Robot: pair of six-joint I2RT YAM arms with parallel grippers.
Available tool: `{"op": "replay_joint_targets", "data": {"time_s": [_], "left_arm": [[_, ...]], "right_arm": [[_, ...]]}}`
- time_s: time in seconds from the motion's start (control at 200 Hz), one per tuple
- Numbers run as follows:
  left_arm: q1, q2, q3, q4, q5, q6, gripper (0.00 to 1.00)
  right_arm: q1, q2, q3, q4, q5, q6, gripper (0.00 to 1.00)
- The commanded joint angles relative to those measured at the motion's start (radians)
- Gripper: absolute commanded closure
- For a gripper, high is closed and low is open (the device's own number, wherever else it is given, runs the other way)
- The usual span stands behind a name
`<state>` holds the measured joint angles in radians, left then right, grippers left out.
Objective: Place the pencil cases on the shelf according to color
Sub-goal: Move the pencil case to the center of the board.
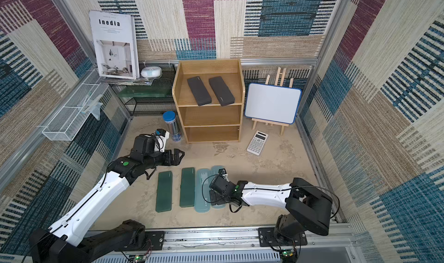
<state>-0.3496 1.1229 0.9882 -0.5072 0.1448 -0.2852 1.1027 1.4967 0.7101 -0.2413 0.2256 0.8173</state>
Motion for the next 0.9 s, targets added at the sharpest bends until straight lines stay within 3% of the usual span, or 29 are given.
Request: {"op": "replay_joint_targets", "data": {"time_s": [0.0, 0.361, 0.646, 0.897], "left_arm": [[0.002, 0.001, 0.002, 0.008, -0.007, 0.000, 0.00], [0.000, -0.003, 0.003, 0.006, -0.002, -0.003, 0.01], [0.000, -0.006, 0.003, 0.006, -0.005, -0.003, 0.00], [0.000, -0.007, 0.002, 0.001, -0.013, -0.001, 0.00]], "right_arm": [[0.010, 0.027, 0.012, 0.005, 0.018, 0.011, 0.01], [0.011, 0.028, -0.006, -0.127, 0.122, 0.084, 0.01], [0.004, -0.182, -0.079, -0.199, 0.167, 0.067, 0.01], [0.003, -0.423, -0.157, -0.144, 0.060, -0.008, 0.01]]}}
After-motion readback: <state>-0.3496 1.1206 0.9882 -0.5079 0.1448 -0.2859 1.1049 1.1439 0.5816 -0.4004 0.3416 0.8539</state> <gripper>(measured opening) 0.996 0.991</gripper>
